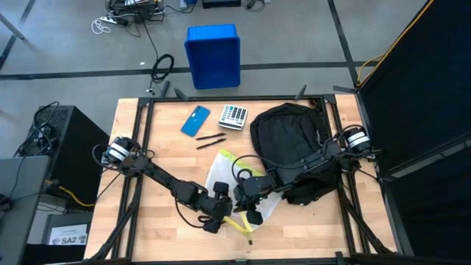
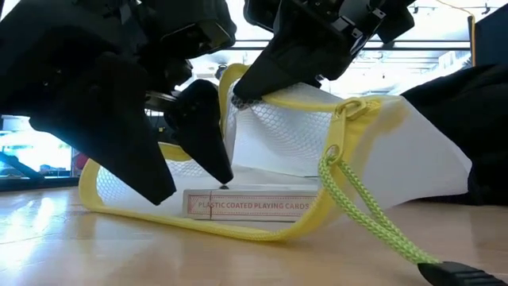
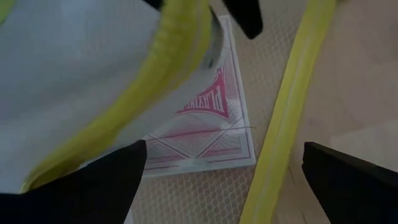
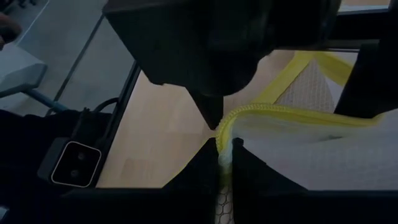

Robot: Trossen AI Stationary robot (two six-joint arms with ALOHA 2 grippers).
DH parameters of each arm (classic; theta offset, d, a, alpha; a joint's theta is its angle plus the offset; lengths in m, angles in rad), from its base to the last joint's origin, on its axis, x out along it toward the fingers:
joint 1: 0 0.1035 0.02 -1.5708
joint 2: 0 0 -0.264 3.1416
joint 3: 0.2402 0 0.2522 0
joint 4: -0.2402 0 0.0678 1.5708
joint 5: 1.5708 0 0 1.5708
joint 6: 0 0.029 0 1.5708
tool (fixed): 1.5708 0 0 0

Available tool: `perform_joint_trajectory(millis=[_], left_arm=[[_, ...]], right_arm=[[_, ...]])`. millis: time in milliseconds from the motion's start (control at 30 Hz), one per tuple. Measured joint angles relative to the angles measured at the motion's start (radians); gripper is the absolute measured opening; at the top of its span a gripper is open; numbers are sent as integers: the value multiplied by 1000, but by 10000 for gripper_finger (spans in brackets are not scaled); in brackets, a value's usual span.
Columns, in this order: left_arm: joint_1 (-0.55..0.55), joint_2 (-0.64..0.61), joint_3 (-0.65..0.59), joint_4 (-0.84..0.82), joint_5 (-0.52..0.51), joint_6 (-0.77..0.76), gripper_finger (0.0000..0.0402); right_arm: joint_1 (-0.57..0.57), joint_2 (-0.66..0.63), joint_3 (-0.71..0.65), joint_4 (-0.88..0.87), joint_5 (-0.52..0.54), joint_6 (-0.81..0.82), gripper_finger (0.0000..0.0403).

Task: Unpack backpack
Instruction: Remove the white game card from the white zip bag

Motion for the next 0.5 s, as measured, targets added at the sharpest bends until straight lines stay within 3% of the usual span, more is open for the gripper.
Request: perform_joint_trajectory(millis=[333, 500], left_arm=[[1, -5, 0, 6, -113, 26, 394], [12, 2, 1, 40, -105, 25, 394]], right_arm=[[0, 0, 0, 16, 4, -4, 0], [0, 0, 0, 21, 3, -5, 0]])
